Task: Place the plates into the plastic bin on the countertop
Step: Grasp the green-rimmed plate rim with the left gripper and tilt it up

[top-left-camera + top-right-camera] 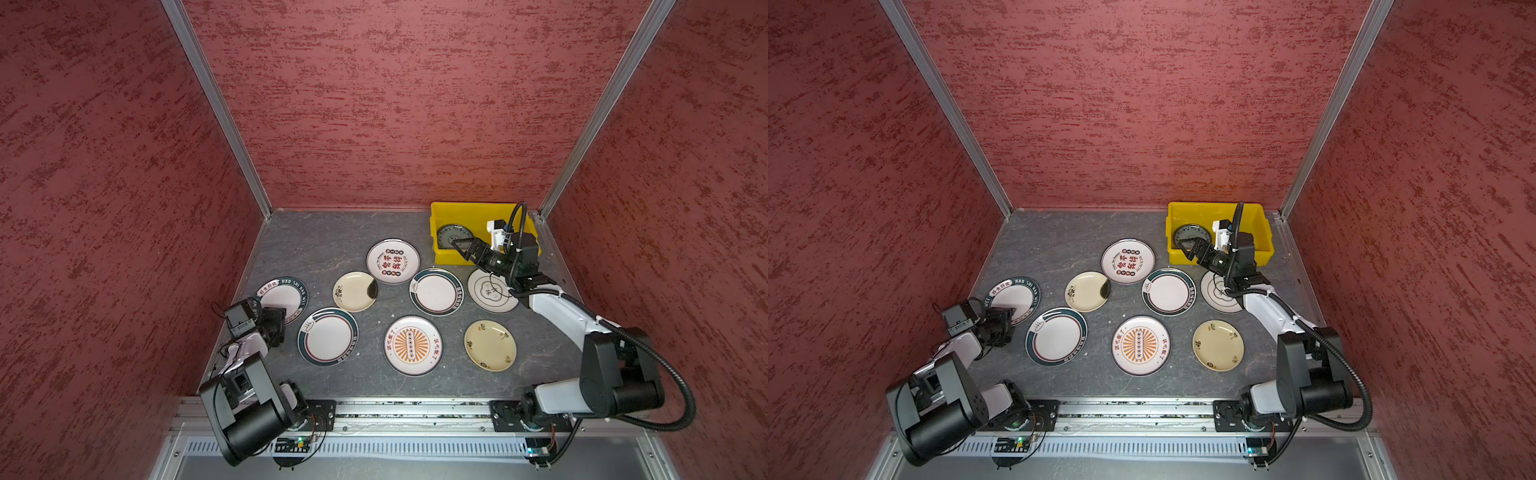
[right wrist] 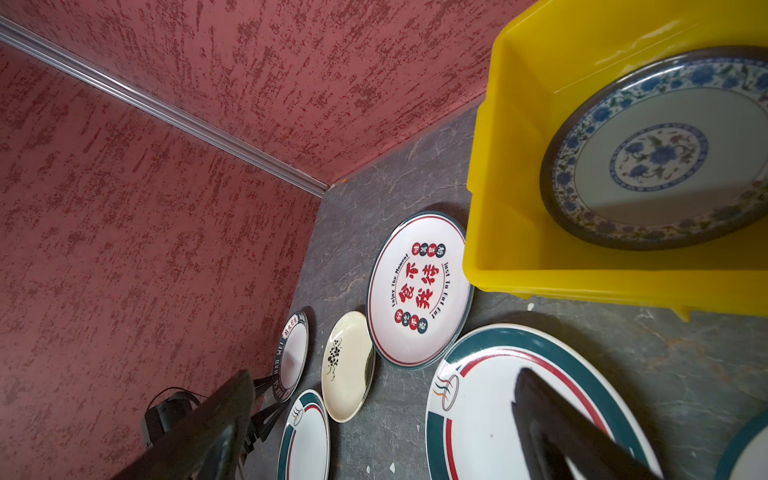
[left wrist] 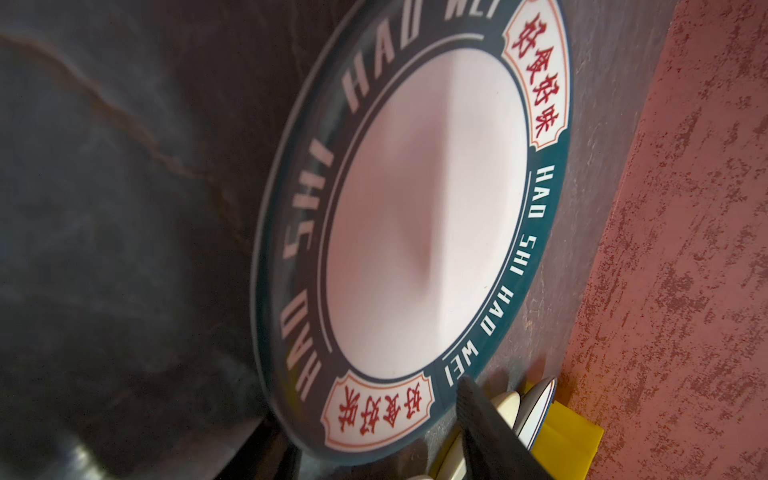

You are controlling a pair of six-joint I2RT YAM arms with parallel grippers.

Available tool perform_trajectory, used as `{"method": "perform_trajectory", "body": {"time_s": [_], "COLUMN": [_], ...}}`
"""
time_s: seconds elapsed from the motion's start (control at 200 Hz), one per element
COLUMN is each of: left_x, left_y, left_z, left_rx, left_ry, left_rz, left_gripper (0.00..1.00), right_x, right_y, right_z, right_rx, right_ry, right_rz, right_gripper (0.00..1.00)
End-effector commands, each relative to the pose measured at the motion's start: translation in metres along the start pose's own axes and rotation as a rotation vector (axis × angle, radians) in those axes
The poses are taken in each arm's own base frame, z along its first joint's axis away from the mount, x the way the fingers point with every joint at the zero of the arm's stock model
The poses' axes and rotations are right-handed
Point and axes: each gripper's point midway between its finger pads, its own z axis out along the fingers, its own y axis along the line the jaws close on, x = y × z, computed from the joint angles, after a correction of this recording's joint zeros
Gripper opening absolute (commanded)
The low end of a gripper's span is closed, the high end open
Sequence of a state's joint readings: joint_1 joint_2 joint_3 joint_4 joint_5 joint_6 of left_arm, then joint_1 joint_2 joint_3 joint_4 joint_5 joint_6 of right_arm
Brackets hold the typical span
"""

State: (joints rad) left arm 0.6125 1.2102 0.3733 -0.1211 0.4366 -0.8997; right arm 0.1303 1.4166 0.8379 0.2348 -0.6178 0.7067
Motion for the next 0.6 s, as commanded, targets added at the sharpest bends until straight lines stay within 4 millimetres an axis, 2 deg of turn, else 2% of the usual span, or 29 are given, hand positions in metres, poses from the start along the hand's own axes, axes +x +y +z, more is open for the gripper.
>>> {"method": "perform_trajectory", "body": {"time_s": [0.0, 0.1, 0.271, 0.311, 0.406, 0.486, 0.591], "left_x": [0.009, 0.009, 0.008, 0.009, 0.009, 0.009, 0.011], "left_y": [0.033, 0.031, 0.033, 0.034, 0.032, 0.029, 0.029], "left_z": [0.01, 0.018, 0.03, 0.032, 0.038, 0.042, 0.048], "left_rx": [-0.11, -0.102, -0.094, -0.09, -0.074, -0.06, -0.052], "left_ry": [0.041, 0.065, 0.088, 0.096, 0.109, 0.128, 0.158], "left_rz": [-0.025, -0.028, -0.04, -0.043, -0.059, -0.065, -0.074], "left_gripper": [0.57, 0.39, 0.32, 0.24, 0.17, 0.03, 0.01], "right_x": [0.001, 0.002, 0.003, 0.003, 0.002, 0.002, 0.001], "right_y": [0.003, 0.001, 0.0, 0.001, 0.004, 0.004, 0.004], "right_z": [0.003, 0.003, 0.002, 0.001, -0.001, -0.002, -0.004], "right_rx": [-0.024, -0.016, -0.014, -0.018, -0.02, -0.014, -0.005], "right_ry": [0.002, 0.004, 0.001, -0.001, -0.005, -0.008, -0.012], "right_rz": [0.005, 0.009, 0.014, 0.012, 0.012, 0.008, 0.006], "right_gripper": [0.98, 0.98, 0.97, 0.97, 0.97, 0.97, 0.97]}}
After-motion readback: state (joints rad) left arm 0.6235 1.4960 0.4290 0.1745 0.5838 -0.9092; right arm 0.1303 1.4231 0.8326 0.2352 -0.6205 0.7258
